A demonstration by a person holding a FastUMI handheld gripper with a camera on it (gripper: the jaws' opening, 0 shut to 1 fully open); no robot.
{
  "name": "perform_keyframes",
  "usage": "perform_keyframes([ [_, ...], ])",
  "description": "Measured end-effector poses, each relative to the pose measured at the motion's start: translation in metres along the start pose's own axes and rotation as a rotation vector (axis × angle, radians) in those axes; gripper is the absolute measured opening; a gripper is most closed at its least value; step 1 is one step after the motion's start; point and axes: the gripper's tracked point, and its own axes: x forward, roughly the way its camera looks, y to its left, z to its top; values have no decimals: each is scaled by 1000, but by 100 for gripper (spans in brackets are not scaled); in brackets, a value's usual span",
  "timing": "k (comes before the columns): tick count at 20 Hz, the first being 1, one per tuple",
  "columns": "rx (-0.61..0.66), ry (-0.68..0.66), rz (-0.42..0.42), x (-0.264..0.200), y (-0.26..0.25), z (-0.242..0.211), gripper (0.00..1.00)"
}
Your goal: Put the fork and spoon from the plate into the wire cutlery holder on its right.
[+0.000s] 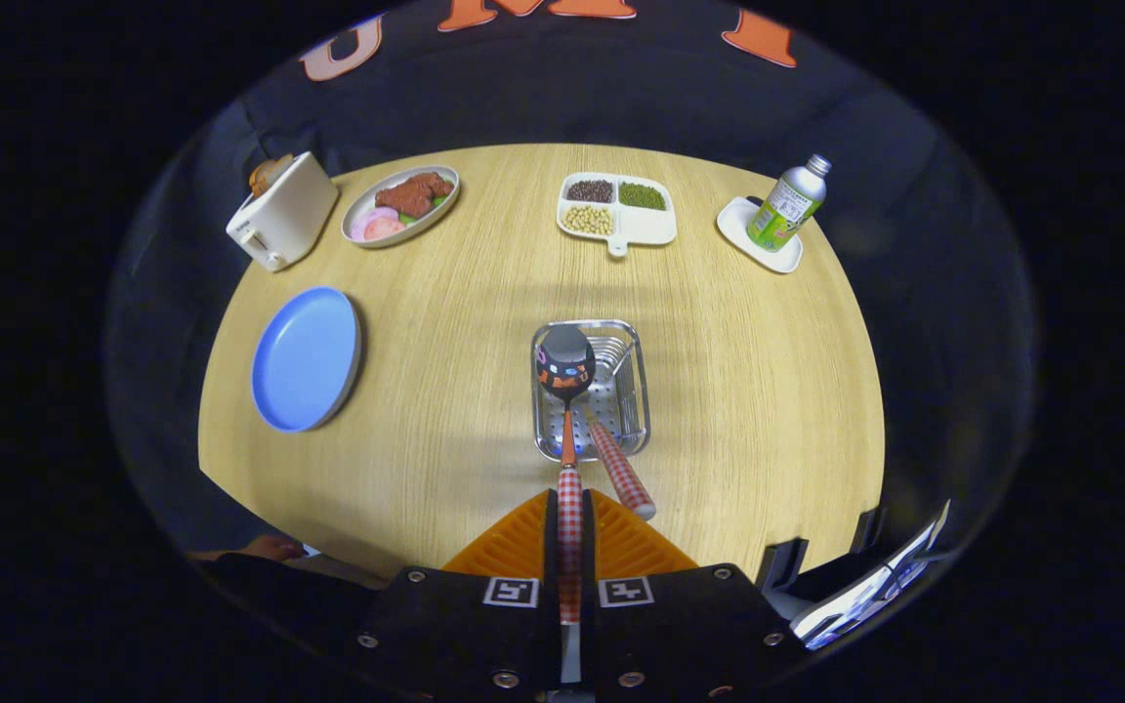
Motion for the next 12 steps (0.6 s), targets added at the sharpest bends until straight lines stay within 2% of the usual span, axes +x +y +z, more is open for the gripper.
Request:
perform_keyframes([
  [3, -25, 71, 14, 4, -1, -3, 8],
  [7, -86, 174, -25, 7, -22, -2, 8],
  [12, -153, 276, 17, 8, -20, 8, 8],
])
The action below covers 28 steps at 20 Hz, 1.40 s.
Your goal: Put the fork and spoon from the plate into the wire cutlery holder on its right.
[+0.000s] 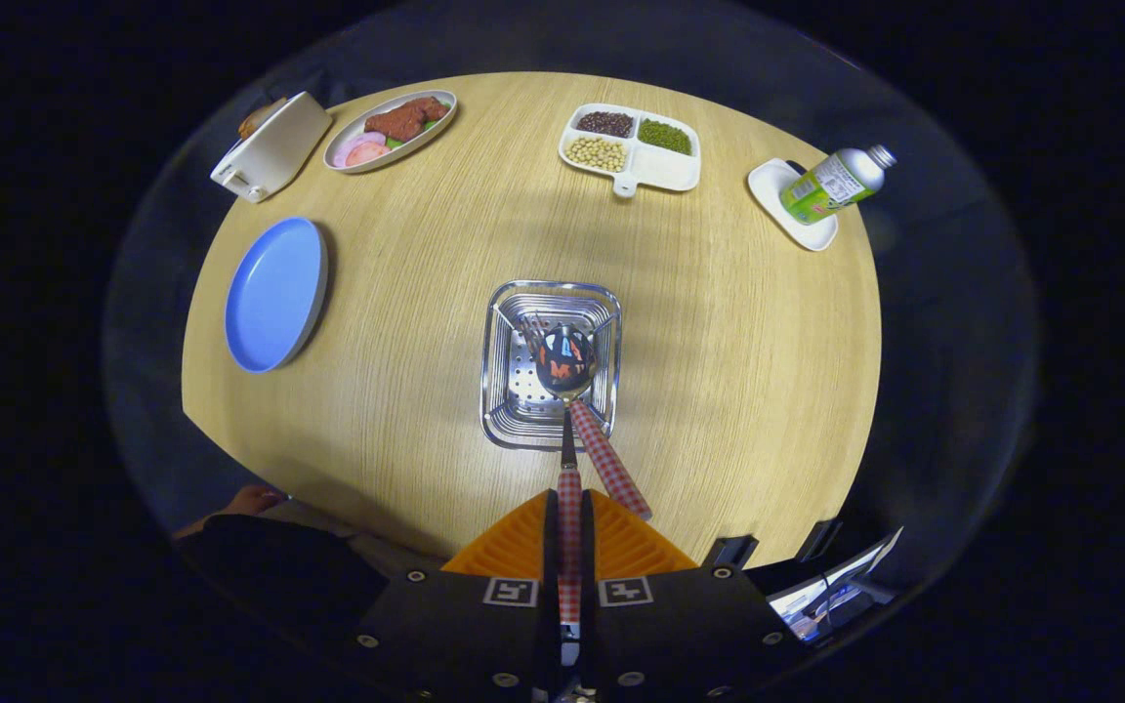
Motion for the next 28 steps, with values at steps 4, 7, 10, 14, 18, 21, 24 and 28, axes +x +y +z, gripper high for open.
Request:
perform_keyframes([
  [4, -32, 77, 41, 2, 5, 2, 8],
  [7, 18, 140, 93, 3, 9, 4, 8],
  [10, 59, 197, 137, 7, 16, 10, 9],
  [14, 106, 207, 121, 13, 11, 19, 11],
  [18, 140, 179, 145, 10, 16, 27, 14],
  [21, 208, 79, 161, 3, 15, 45, 19],
  [24, 275, -51, 201, -15, 20, 64, 33],
  [28, 326, -200, 299, -54, 28, 73, 57],
])
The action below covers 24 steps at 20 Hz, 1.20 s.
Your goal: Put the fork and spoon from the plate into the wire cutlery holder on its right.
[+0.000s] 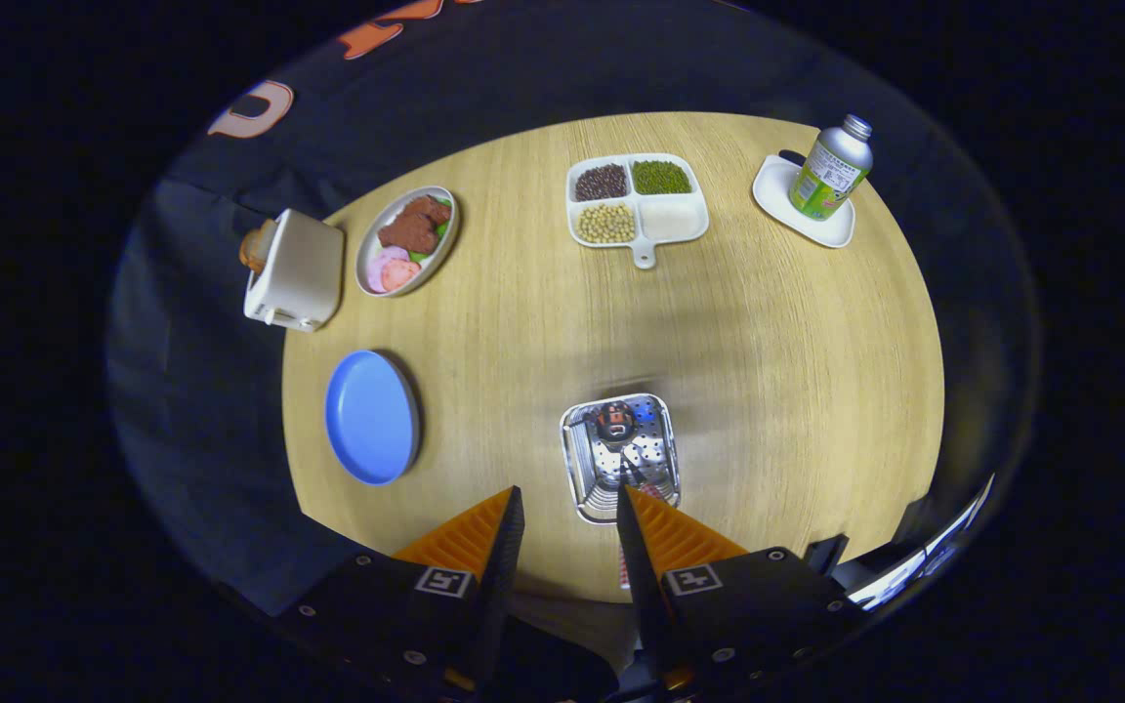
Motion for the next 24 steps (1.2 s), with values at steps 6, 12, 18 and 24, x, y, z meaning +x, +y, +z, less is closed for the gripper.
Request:
perform_keyframes([
  [6, 6, -226, 21, -38, 7, 23, 86],
  [12, -70, -436, -18, -68, 11, 40, 96],
  [18, -92, -681, -9, -110, 28, 75, 97],
  [24, -132, -980, 10, -190, 42, 111, 96],
])
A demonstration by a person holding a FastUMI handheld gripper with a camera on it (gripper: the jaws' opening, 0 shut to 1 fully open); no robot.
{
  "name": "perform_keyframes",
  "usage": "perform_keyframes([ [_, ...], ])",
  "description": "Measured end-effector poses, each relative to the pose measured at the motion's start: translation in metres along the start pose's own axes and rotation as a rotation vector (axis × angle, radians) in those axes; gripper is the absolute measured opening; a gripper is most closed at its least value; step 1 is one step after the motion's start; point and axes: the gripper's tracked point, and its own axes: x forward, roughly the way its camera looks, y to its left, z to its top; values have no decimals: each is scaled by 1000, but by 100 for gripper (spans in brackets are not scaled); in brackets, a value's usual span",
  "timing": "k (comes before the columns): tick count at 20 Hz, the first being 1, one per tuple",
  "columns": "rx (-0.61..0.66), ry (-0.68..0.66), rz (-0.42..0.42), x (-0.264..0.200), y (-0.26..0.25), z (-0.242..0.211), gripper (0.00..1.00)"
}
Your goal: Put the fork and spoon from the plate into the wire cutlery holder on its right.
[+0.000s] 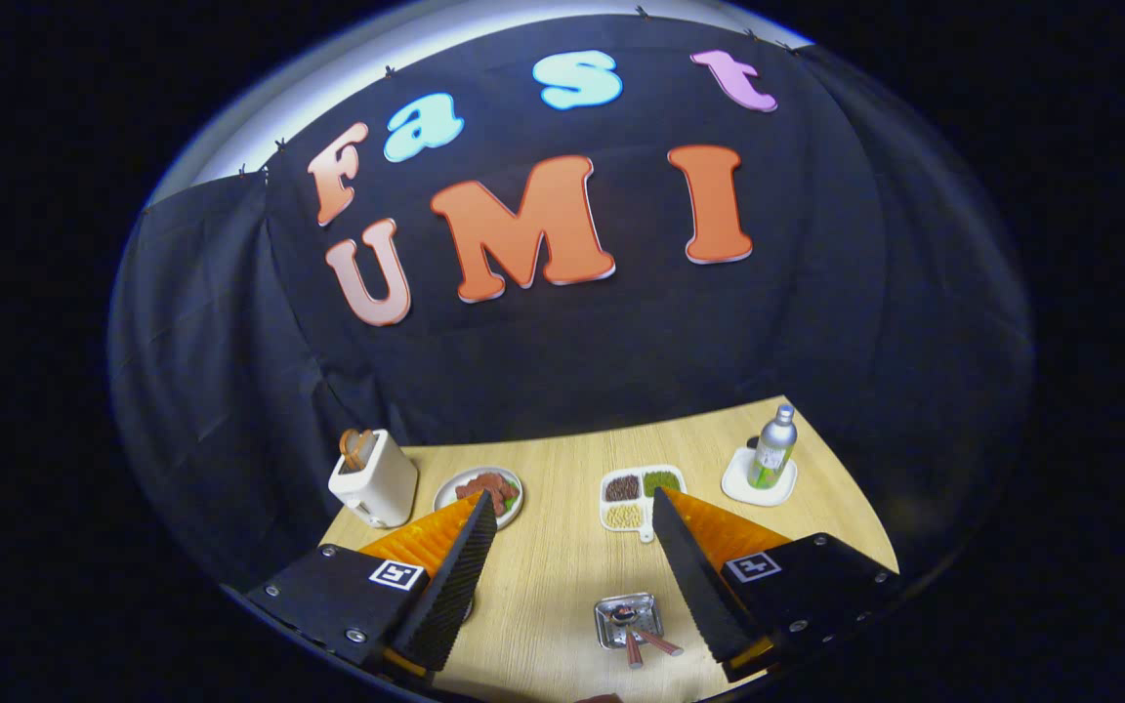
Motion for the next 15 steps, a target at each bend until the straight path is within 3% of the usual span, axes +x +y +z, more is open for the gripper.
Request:
perform_keyframes([
  [10, -85, -326, -96, -24, -24, 89, 97],
  [15, -122, -387, -134, -26, -29, 101, 98],
])
